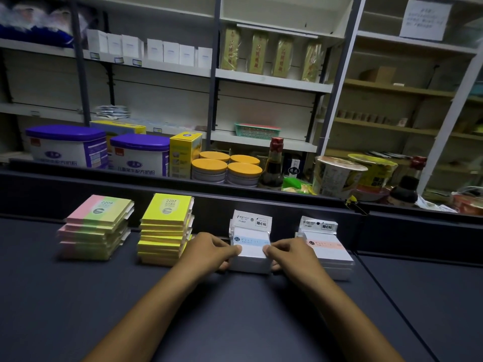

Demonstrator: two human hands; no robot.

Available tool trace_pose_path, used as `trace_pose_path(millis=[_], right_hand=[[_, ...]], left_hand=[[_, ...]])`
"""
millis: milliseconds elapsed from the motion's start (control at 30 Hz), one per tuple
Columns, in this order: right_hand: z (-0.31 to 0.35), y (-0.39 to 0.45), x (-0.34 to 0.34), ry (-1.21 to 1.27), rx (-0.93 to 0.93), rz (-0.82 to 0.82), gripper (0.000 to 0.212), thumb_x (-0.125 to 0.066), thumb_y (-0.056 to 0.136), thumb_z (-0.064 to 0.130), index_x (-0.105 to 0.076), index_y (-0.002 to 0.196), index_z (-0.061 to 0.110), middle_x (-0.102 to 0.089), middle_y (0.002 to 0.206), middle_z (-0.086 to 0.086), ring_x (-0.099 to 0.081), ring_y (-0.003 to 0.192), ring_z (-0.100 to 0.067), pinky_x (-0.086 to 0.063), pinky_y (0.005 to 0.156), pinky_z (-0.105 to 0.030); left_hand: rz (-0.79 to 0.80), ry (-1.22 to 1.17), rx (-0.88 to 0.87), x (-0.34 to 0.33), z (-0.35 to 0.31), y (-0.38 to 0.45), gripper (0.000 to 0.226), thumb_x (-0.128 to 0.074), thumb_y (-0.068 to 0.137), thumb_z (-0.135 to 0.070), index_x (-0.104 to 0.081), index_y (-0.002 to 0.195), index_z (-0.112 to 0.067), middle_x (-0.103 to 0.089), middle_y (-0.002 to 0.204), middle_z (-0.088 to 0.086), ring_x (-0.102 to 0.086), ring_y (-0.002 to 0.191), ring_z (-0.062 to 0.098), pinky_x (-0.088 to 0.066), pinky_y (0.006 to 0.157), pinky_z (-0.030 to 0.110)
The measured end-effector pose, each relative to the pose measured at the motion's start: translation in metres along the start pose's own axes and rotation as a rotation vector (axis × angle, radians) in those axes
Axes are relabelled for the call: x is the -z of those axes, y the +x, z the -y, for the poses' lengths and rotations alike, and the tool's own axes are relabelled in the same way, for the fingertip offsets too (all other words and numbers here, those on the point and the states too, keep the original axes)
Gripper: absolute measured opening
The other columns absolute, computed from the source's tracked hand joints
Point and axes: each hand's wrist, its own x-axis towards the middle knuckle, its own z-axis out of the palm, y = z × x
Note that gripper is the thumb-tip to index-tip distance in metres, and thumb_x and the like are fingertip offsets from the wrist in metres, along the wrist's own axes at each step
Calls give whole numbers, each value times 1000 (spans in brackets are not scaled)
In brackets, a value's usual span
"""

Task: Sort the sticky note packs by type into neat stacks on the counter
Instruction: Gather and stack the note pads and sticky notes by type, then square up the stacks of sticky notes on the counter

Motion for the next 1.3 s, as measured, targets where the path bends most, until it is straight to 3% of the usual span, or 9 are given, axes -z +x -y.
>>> trace_pose_path(millis=[133,267,367,500,667,867,1033,1200,1300], right_hand=[[0,-1,-2,-48,10,-7,24,-64,92,31,-74,72,20,-76,73,2,-74,72,-14,-58,79,-30],[-1,1,-4,-148,32,-22,32,-60,91,35,-73,84,6,-75,74,-4,-72,75,-20,-54,92,-40],[-1,1,-1,-242,99,-105,28,-65,88,35,-71,89,8,-72,76,-2,-69,83,-21,-53,87,-37],[8,-4,3,-266,293,-253,27,-68,90,35,-61,110,17,-62,103,2,-59,100,-17,-48,89,-33],[15,-14,-5,-410,523,-237,36,-58,92,46,-53,122,27,-53,117,13,-49,113,-9,-45,90,-32],[21,-29,-20,-385,603,-85,40,-58,92,47,-50,125,26,-49,122,12,-45,118,-9,-45,89,-25],[43,-32,-38,-305,566,-25,44,-57,93,50,-48,130,26,-50,124,12,-46,120,-5,-42,97,-23],[77,-19,-74,-31,322,135,57,-58,91,58,-51,133,20,-59,129,3,-55,114,-9,-47,96,-27],[88,-8,-97,101,135,208,71,-55,82,73,-57,126,17,-67,115,0,-65,100,-15,-55,91,-38]], left_hand=[[-10,102,-39,-2,0,1,30,-74,83,-38,-78,75,-10,-74,64,5,-66,56,10,-58,75,29],[-17,200,-72,-4,0,2,35,-71,85,-41,-78,78,-8,-74,65,6,-68,56,12,-60,81,37],[-47,312,-122,-1,-2,-3,41,-69,85,-50,-78,76,-10,-74,65,5,-72,64,17,-60,78,37],[-382,511,-333,4,-16,-20,37,-65,86,-54,-77,91,-19,-75,82,-1,-69,81,17,-57,74,35],[-602,662,-563,17,-18,-55,19,-60,89,-44,-65,81,-27,-67,75,-11,-63,67,12,-50,53,30],[-577,575,-459,62,-3,-77,9,-61,91,-37,-63,93,-28,-61,95,-12,-61,84,12,-53,69,35],[-548,418,-297,108,7,-74,28,-58,94,-36,-61,116,-18,-59,111,-4,-59,100,15,-49,82,30],[-417,326,-89,125,20,-48,51,-49,99,-40,-51,137,-7,-61,130,11,-57,117,26,-43,90,31],[-324,304,-30,125,27,-27,51,-41,101,-46,-56,126,-4,-62,127,14,-57,111,28,-43,90,34]])
